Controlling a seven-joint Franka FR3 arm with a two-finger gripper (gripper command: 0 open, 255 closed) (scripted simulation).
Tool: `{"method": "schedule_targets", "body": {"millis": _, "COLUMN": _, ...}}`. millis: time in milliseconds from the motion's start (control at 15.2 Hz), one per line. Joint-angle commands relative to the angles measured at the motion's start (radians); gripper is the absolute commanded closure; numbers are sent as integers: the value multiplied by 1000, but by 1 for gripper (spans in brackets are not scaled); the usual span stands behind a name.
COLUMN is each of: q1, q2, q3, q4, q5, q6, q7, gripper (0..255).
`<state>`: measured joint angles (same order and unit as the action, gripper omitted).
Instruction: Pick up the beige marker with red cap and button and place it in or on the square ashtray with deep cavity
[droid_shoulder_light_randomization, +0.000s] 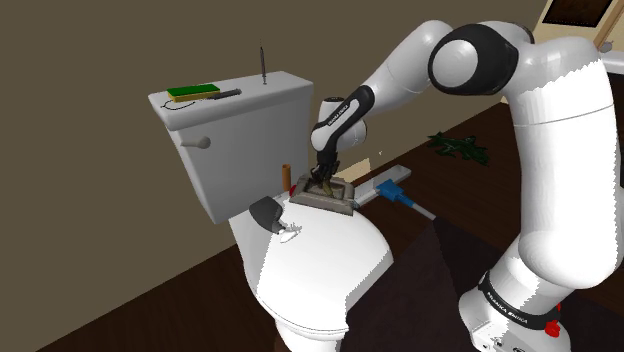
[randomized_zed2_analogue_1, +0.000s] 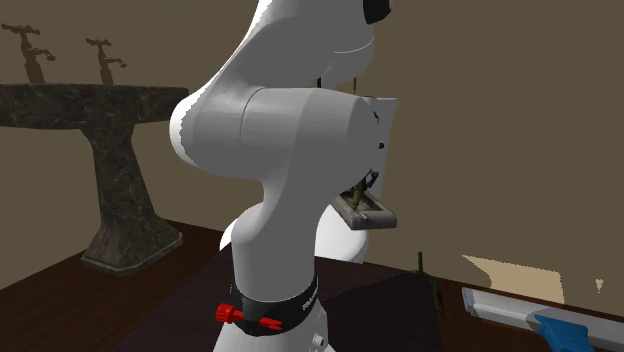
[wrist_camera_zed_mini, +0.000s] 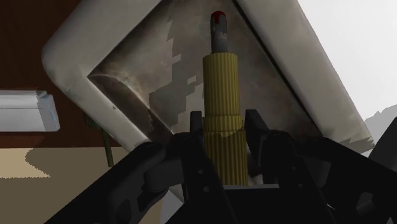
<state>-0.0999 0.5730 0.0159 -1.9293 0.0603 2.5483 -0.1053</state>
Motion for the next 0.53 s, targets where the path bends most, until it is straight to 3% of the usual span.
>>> {"method": "schedule_targets", "body": {"millis": 0, "q1": 0, "q2": 7, "q3": 0, "q4": 1, "q5": 0, "q6": 4, "q7": -1, "gripper": 255}}
{"method": "schedule_targets", "body": {"millis": 396, "q1": 0, "q2": 7, "q3": 0, "q4": 1, "q5": 0, "q6": 4, "q7": -1, "gripper": 255}}
{"method": "schedule_targets", "body": {"millis": 462, "q1": 0, "q2": 7, "q3": 0, "q4": 1, "q5": 0, "q6": 4, "q7": -1, "gripper": 0}}
